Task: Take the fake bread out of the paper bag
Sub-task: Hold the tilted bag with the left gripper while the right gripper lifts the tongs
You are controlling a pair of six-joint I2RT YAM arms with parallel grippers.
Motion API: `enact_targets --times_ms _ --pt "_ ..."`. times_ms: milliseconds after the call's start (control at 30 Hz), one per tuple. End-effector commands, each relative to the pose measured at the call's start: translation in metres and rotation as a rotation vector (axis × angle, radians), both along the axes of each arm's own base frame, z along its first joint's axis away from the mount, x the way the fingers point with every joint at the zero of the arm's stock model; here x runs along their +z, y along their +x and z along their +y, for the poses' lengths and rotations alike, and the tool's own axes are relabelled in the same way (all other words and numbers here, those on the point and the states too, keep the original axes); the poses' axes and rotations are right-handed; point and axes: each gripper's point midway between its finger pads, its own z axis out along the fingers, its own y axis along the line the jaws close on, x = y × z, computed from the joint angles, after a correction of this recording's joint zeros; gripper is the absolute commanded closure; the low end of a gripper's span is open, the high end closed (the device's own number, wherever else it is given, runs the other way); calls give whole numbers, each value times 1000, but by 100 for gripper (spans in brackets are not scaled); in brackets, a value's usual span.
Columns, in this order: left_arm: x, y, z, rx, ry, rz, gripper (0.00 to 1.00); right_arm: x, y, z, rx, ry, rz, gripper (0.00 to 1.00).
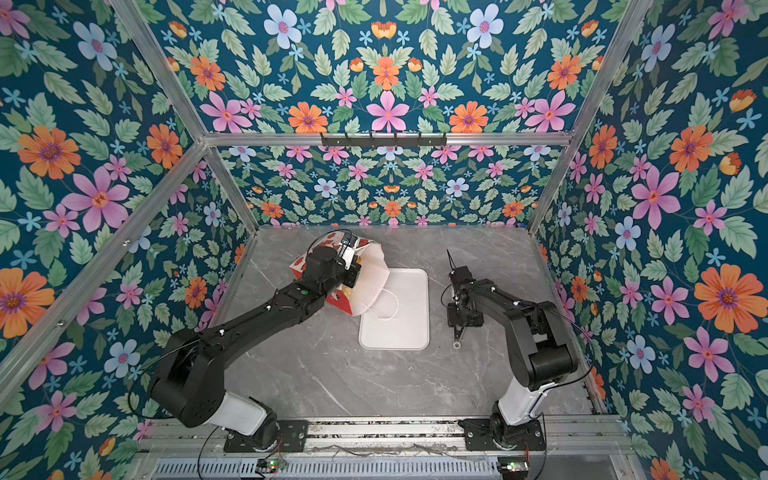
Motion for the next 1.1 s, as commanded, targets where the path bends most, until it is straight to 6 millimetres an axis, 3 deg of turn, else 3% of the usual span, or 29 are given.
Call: enact_targets --times_ms 0,100,133,267,500,533,700,867,1067 --pt "-3 -9 -3 -46 -7 -5 100 1 0 10 -26 65 -17 31" --pt "-9 -17 -2 -61 -21 11 100 -1 -3 11 -70 82 -4 21" --pt "-10 -19 -2 -62 -26 12 100 9 -1 11 -88 95 -32 16" --pt "-10 -26 0 -69 -44 13 100 13 -1 12 -184 124 -33 2" --pt "-7 -28 2 -66 -53 4 100 9 4 10 -268 120 -23 4" --pt "-8 -29 2 -67 -53 6 100 -2 1 8 -278 106 7 5" --pt "-10 -30 2 -66 -56 6 100 -12 -1 5 -327 86 32 12" --pt "-12 -29 1 -70 -62 5 100 -22 -5 4 -342 74 52 27" --pt "-12 -28 -1 -73 -65 2 100 -20 -11 7 -314 37 49 73"
